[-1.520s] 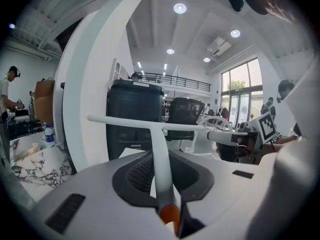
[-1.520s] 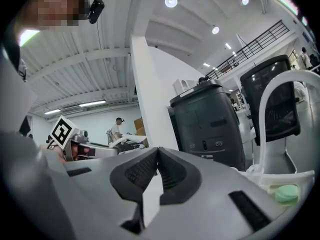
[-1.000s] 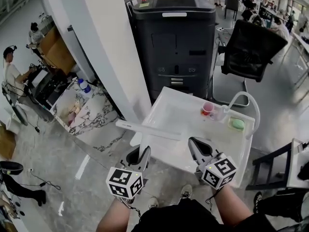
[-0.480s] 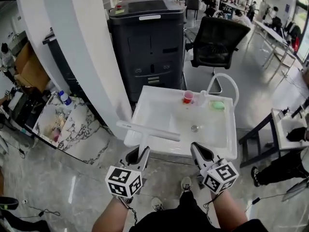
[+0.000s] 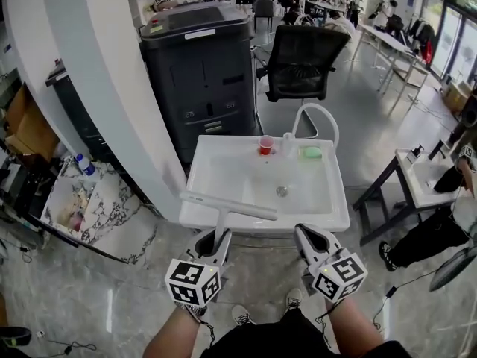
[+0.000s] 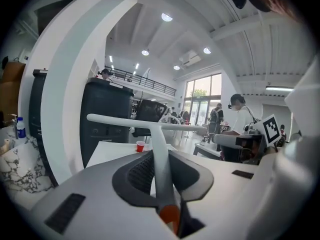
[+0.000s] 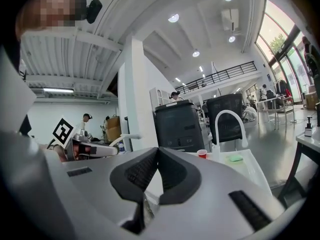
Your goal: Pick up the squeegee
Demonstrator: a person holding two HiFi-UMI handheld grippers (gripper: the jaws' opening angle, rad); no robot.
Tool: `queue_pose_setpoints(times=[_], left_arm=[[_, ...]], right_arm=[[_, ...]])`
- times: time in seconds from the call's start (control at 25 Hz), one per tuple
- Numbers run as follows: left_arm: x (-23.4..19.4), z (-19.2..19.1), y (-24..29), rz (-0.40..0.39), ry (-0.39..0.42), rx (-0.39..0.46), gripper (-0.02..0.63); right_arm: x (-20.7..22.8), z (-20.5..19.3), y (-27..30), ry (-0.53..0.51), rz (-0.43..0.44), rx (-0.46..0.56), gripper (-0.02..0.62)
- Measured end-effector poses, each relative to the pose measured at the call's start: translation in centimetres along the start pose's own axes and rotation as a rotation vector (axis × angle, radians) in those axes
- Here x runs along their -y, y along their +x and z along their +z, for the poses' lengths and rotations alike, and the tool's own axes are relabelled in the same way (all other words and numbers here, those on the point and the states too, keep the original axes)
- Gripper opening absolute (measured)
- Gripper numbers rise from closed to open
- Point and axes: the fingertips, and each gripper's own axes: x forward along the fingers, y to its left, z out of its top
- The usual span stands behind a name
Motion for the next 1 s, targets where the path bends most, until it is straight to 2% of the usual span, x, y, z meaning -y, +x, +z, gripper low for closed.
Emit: queue_pose_setpoints(times=[0.16,0.36,0.56,1.0], left_arm=[[1.2,-0.2,0.2,0.028,0.004,-0.014,0.080],[3.5,0.3,0.7,0.093,-0.001,0.006,0.079],[6.3,0.6,1.7,0.144,-0.008,0.029,0.080],[9.0,0.9,1.9,0.169,0.004,0.039,0.080]], right_arm=[[0.4,0.8,-0.7,-0.024,0.038,0.006,0.017],[2.0,0.9,-1.8,0.009,0.094,0.006,0.017],[4.0,1.7,-3.5,-0.010,0.148,0.003,0.017],[5.2,2.6,-5.2,-0.013,0.183,0.018,0.017]])
